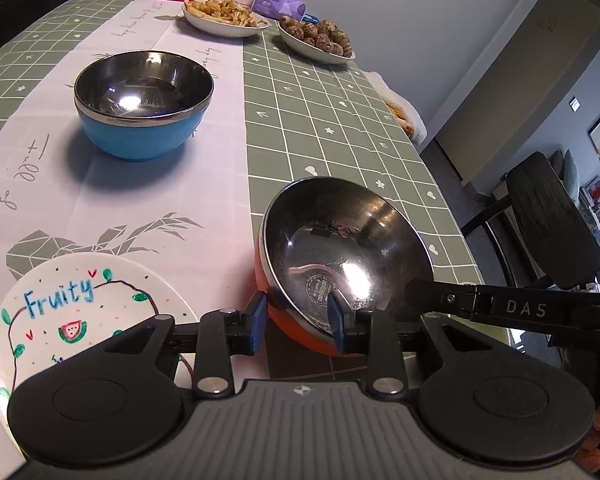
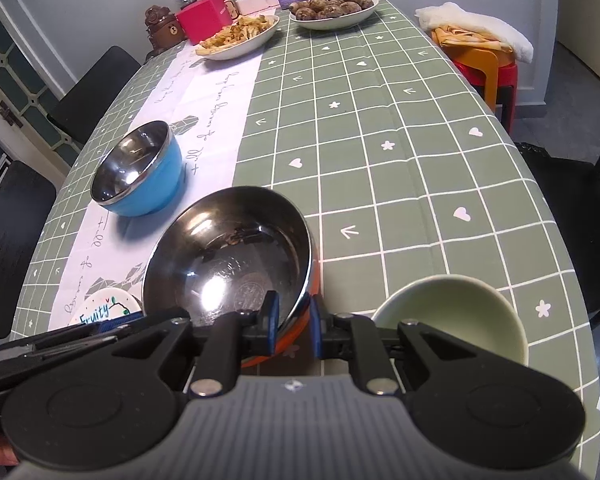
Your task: Organize plates and bowls
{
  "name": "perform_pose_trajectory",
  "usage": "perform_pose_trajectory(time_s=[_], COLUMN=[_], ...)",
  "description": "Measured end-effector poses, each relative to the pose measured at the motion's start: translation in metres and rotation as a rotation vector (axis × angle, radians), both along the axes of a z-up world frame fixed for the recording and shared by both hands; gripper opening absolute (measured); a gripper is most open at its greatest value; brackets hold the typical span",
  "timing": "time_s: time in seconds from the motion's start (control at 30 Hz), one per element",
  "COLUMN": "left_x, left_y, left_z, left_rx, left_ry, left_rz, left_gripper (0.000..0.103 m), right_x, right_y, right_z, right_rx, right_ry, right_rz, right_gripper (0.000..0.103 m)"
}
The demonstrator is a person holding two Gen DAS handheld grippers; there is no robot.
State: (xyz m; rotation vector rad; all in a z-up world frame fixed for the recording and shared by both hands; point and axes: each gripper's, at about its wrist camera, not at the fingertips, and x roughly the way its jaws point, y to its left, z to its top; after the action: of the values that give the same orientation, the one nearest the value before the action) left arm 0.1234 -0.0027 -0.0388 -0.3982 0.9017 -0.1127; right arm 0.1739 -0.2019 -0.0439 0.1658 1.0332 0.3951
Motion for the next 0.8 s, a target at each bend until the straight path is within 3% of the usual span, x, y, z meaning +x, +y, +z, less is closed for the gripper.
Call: perform_pose_trajectory(time_s=[0.17, 0.3, 0.4, 0.47, 0.8], left_x=[-0.003, -0.007, -0.011, -0.013, -0.015], left_y=[0.004, 0.003, 0.005, 0.006, 0.002], left_z=[0.000, 0.008, 0.016, 0.019, 0.044], left_rx=[-0.051, -0.033, -0.007, 0.008, 0.255], left_ry=[-0.021, -0.080, -0.137, -0.173, -0.366], left_rz=[0.032, 0.045, 0.072, 0.088, 0.116], left_gripper=[0.046, 0.053, 0.060, 0.062, 0.062], right_x=[0.000, -0.001, -0.003, -0.006, -0.018], right_y=[-0.001, 0.001, 0.003, 0.003, 0.012], right_z=[0.000, 0.002, 0.007, 0.012, 0.035], right_rx=[0.011, 0.009, -0.008, -0.023, 0.008], right_ry=[0.006, -0.011, -0.059, -0.107, -0.328], right_rz=[0.002, 0.005, 0.004, -0.002, 0.028], right_gripper=[0.018, 0.024, 0.041, 0.043, 0.047])
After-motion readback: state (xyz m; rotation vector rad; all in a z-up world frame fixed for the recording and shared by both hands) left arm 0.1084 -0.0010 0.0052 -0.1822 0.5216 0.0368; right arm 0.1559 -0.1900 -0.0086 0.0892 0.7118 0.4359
